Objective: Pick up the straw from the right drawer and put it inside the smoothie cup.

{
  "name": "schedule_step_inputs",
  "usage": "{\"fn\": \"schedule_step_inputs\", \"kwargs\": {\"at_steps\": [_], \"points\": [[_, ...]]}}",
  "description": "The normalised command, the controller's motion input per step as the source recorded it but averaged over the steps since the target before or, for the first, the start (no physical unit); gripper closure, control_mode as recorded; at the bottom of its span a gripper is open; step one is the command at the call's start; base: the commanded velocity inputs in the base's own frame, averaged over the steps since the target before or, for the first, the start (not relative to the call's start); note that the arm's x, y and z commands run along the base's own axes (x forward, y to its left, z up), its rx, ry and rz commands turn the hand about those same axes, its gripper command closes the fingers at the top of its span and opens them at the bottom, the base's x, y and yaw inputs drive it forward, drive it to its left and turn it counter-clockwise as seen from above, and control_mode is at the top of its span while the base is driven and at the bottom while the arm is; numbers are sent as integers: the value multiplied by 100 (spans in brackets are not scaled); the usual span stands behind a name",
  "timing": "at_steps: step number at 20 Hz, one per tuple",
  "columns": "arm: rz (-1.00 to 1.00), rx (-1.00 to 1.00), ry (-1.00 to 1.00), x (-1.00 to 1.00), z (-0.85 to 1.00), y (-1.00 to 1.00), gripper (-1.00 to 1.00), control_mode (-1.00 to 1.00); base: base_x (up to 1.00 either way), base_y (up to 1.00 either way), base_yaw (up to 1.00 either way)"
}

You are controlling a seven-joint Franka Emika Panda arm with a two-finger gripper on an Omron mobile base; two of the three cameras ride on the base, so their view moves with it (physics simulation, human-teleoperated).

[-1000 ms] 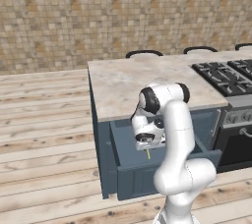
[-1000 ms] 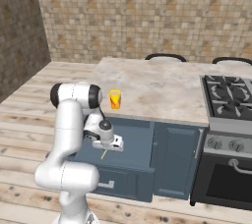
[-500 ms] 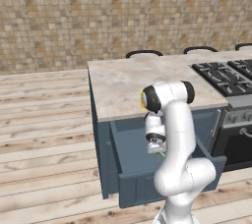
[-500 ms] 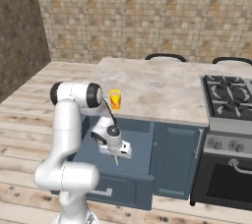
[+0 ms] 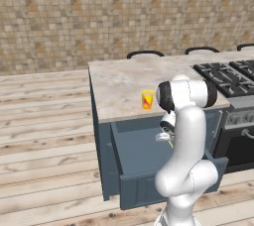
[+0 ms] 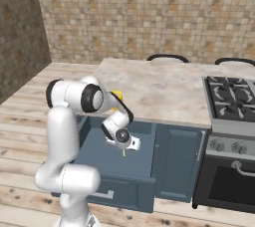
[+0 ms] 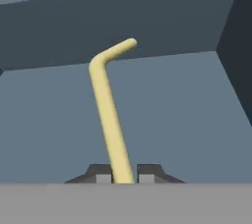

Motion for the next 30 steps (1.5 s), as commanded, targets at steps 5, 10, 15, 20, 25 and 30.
{"fn": "schedule_step_inputs", "kwargs": {"at_steps": [5,10,15,20,25,30], "points": [[13,8,-44,-16,91,-1,100,-100,0,0,0],[19,6,-31,-2,100,-1,100,-100,0,0,0],[19,4,-20,0,100,-6,100,-100,0,0,0],[19,5,-15,0,100,-3,100,-100,0,0,0],[17,0,-10,0,100,0,100,-100,0,0,0],[13,0,-15,0,92,5,100,-100,0,0,0]]}}
